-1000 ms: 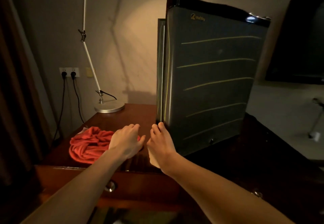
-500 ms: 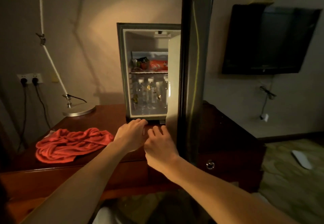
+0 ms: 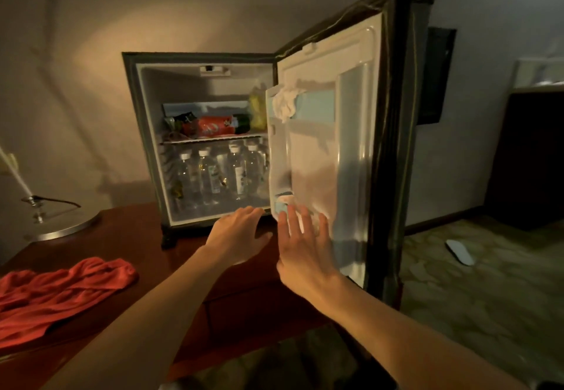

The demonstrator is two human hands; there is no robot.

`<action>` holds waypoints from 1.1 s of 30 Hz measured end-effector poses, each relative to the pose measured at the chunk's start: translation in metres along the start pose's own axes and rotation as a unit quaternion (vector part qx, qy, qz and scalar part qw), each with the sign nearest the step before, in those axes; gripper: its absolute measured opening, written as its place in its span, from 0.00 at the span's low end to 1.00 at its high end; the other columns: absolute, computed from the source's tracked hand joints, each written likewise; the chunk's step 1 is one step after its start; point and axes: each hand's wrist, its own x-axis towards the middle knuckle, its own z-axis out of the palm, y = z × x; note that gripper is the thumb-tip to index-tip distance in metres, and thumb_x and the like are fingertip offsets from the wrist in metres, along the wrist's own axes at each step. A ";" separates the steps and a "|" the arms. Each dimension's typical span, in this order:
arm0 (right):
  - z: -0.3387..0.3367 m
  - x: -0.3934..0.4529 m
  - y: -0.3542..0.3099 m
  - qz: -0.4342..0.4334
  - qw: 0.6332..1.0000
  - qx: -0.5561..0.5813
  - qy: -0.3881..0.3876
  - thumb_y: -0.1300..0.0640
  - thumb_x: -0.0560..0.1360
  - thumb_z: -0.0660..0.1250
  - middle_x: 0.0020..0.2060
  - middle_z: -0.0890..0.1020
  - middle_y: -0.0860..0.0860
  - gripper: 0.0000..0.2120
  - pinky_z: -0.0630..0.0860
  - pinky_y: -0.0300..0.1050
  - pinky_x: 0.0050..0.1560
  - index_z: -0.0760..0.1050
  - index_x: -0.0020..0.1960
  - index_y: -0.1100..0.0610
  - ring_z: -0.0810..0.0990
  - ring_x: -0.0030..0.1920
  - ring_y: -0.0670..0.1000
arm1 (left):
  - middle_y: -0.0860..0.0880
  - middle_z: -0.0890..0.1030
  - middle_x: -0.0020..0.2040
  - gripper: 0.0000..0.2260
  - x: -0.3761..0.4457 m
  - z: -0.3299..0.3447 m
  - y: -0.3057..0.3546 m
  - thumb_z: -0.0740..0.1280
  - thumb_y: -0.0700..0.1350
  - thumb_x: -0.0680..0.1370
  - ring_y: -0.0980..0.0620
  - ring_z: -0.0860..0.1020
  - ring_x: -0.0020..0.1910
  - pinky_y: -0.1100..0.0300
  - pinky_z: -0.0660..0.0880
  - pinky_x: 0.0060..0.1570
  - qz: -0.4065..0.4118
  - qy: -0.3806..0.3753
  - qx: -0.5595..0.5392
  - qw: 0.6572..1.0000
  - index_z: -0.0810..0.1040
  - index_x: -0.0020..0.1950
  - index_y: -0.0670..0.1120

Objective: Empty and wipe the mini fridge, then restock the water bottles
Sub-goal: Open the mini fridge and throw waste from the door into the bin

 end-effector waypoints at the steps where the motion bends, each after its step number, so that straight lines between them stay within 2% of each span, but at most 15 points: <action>1: 0.002 0.001 0.012 0.014 1.000 -0.004 -0.006 0.49 0.73 0.66 0.77 0.56 0.63 0.41 0.53 0.67 0.72 0.52 0.77 0.64 0.55 0.76 0.64 | 0.51 0.75 0.66 0.26 0.007 0.003 0.006 0.64 0.60 0.78 0.49 0.75 0.63 0.51 0.75 0.58 0.006 -0.003 -0.002 1.000 0.67 0.72 0.51; 7: 0.015 -0.006 0.079 0.067 0.997 0.015 -0.021 0.48 0.74 0.67 0.74 0.63 0.58 0.37 0.62 0.57 0.70 0.55 0.76 0.61 0.61 0.73 0.60 | 0.51 0.71 0.71 0.27 0.037 0.020 0.041 0.64 0.58 0.78 0.50 0.70 0.68 0.52 0.71 0.62 0.058 0.006 -0.010 0.998 0.65 0.74 0.49; 10: 0.022 -0.010 0.113 0.089 0.995 0.038 -0.025 0.47 0.74 0.65 0.67 0.69 0.54 0.29 0.68 0.51 0.65 0.62 0.71 0.57 0.67 0.68 0.55 | 0.51 0.71 0.71 0.27 0.051 0.029 0.059 0.66 0.56 0.78 0.49 0.71 0.68 0.52 0.72 0.60 0.077 0.031 -0.036 0.996 0.64 0.74 0.49; 18: 0.044 -0.002 0.203 0.090 0.988 0.116 -0.051 0.49 0.80 0.62 0.65 0.73 0.50 0.19 0.71 0.47 0.63 0.65 0.68 0.52 0.71 0.66 0.51 | 0.49 0.70 0.73 0.25 0.101 0.048 0.102 0.66 0.52 0.79 0.49 0.70 0.69 0.50 0.71 0.65 0.115 0.072 -0.082 0.987 0.63 0.74 0.49; 22: 0.053 0.017 0.235 0.123 0.974 0.176 -0.072 0.50 0.80 0.63 0.62 0.75 0.51 0.16 0.73 0.48 0.57 0.68 0.66 0.52 0.75 0.60 0.52 | 0.50 0.70 0.73 0.24 0.131 0.057 0.117 0.64 0.51 0.81 0.49 0.69 0.71 0.51 0.68 0.67 0.124 0.060 -0.073 0.988 0.63 0.75 0.49; 26: 0.065 0.037 0.261 0.137 0.963 0.215 -0.085 0.51 0.80 0.63 0.60 0.77 0.53 0.15 0.72 0.48 0.56 0.71 0.66 0.52 0.76 0.59 0.53 | 0.50 0.72 0.71 0.21 0.159 0.069 0.128 0.63 0.51 0.81 0.50 0.70 0.70 0.51 0.67 0.67 0.112 0.038 -0.075 0.990 0.65 0.74 0.49; 30: 0.080 0.057 0.284 0.139 0.957 0.241 -0.084 0.53 0.80 0.65 0.56 0.81 0.52 0.12 0.74 0.46 0.54 0.77 0.62 0.53 0.78 0.56 0.52 | 0.51 0.79 0.61 0.12 0.182 0.080 0.128 0.64 0.51 0.81 0.49 0.75 0.61 0.53 0.70 0.56 0.097 0.034 -0.065 0.993 0.72 0.63 0.51; 33: 0.094 0.069 0.295 0.150 0.948 0.277 -0.053 0.55 0.78 0.67 0.51 0.83 0.50 0.09 0.72 0.42 0.50 0.81 0.57 0.54 0.80 0.52 0.50 | 0.53 0.77 0.50 0.06 0.194 0.086 0.128 0.64 0.52 0.80 0.49 0.76 0.54 0.54 0.68 0.46 0.077 0.022 -0.057 0.995 0.74 0.52 0.51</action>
